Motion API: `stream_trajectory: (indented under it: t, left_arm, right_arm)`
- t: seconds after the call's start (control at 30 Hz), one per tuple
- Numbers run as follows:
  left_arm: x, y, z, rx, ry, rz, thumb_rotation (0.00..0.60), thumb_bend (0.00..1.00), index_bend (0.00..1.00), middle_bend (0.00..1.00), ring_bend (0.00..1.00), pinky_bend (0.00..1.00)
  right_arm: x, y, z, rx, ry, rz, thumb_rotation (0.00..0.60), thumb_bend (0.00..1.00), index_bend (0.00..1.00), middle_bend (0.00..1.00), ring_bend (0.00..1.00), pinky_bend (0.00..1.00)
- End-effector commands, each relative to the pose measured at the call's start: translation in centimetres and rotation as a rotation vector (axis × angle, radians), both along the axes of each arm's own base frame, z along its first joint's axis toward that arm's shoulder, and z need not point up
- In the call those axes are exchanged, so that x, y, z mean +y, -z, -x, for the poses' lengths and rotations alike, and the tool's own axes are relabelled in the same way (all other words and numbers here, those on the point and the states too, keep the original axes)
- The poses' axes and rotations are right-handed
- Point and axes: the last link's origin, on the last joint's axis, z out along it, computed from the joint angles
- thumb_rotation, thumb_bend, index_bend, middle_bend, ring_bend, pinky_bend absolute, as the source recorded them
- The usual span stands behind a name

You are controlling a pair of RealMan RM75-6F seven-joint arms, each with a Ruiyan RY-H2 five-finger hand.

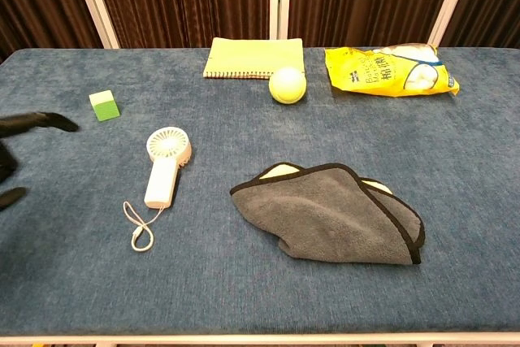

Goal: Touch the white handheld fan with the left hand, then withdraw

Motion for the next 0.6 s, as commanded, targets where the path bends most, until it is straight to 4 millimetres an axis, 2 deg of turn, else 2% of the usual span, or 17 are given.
stream_trajectory:
  t: [0.03,0.43,0.6]
  left_arm:
    - [1.2,1.5,-1.3,0.020,0.031,0.032,0.600,0.45,0.12,0.81,0.83,0.83]
    - [2.6,3.7,-4.4,0.020,0.079,0.080,0.600,0.45,0.12,0.81,0.83,0.82]
    - [2.8,4.8,-4.9,0.050,0.093,0.108,0.600,0.46,0.12,0.81,0.83,0.82]
  right_arm:
    - [0.0,0.1,0.2,0.002,0.015,-0.008,0.600,0.30,0.00,0.00,0.00,0.00]
    - [-0.4,0.9,0.6,0.011,0.040,-0.039,0.600,0.30,0.00,0.00,0.00,0.00]
    - [-0.5,1.0,0.7,0.013,0.046,-0.043,0.600,0.30,0.00,0.00,0.00,0.00]
